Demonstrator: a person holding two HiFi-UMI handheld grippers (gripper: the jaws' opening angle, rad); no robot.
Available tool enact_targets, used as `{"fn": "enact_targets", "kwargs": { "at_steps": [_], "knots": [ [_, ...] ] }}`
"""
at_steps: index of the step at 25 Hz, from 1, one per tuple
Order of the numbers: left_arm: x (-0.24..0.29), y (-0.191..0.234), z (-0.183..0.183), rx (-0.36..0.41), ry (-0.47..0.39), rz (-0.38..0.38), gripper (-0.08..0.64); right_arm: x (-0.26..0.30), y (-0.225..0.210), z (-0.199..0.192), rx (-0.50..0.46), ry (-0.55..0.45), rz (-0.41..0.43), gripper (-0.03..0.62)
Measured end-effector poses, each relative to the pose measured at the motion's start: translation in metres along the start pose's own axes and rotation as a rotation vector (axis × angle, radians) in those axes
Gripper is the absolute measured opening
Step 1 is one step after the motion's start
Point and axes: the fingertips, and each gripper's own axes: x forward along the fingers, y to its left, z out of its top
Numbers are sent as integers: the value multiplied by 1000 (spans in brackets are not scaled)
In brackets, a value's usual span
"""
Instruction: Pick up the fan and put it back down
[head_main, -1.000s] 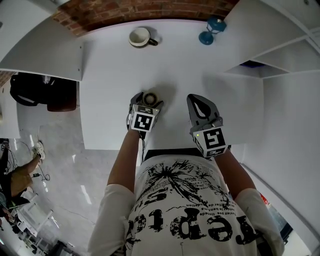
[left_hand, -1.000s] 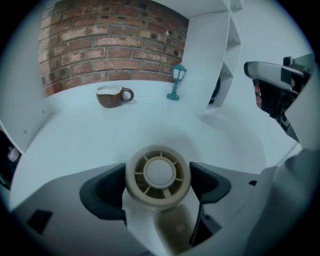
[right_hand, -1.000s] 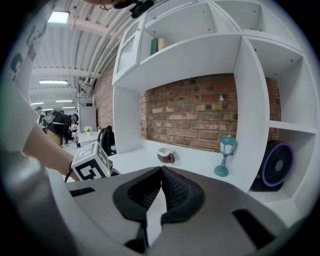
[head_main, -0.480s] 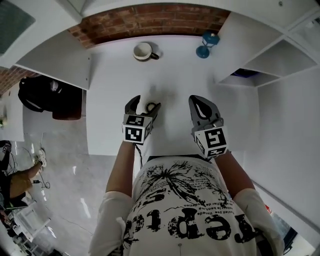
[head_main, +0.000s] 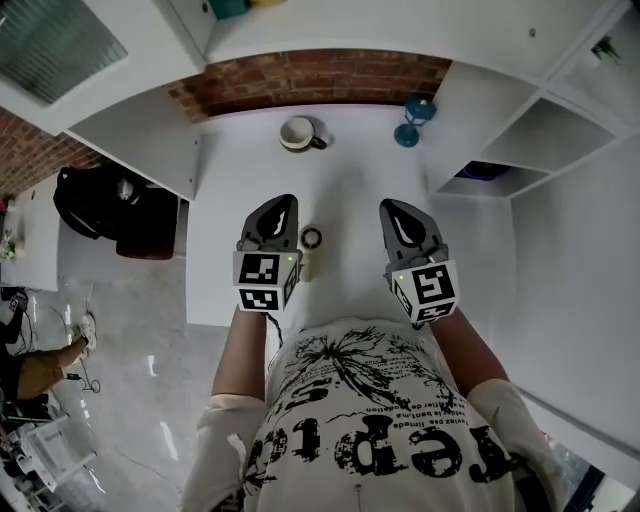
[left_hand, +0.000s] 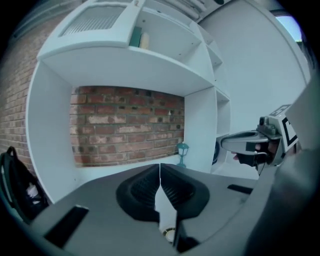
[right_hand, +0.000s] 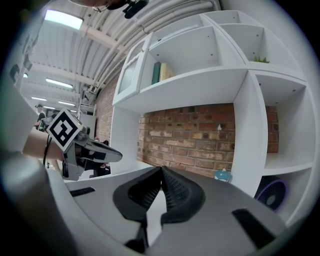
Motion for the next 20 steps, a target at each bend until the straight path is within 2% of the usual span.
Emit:
{"fn": "enact_targets", "kwargs": {
  "at_steps": [7,11,17,20],
  "knots": [
    [-34,-10,49,58,-147,-103,14,-5,-1,26,-19,-56,3,15],
    [-51,-5,67,98,-235,-92,14,-8,1,34,-29,-79,9,15],
    [-63,-1,69,70,-260,-126,14,-9,10,44,-43,-110,29,14],
    [-62,-5,68,113,-243,-139,14,-8,15,45,-50,-106,44,14]
  ]
}}
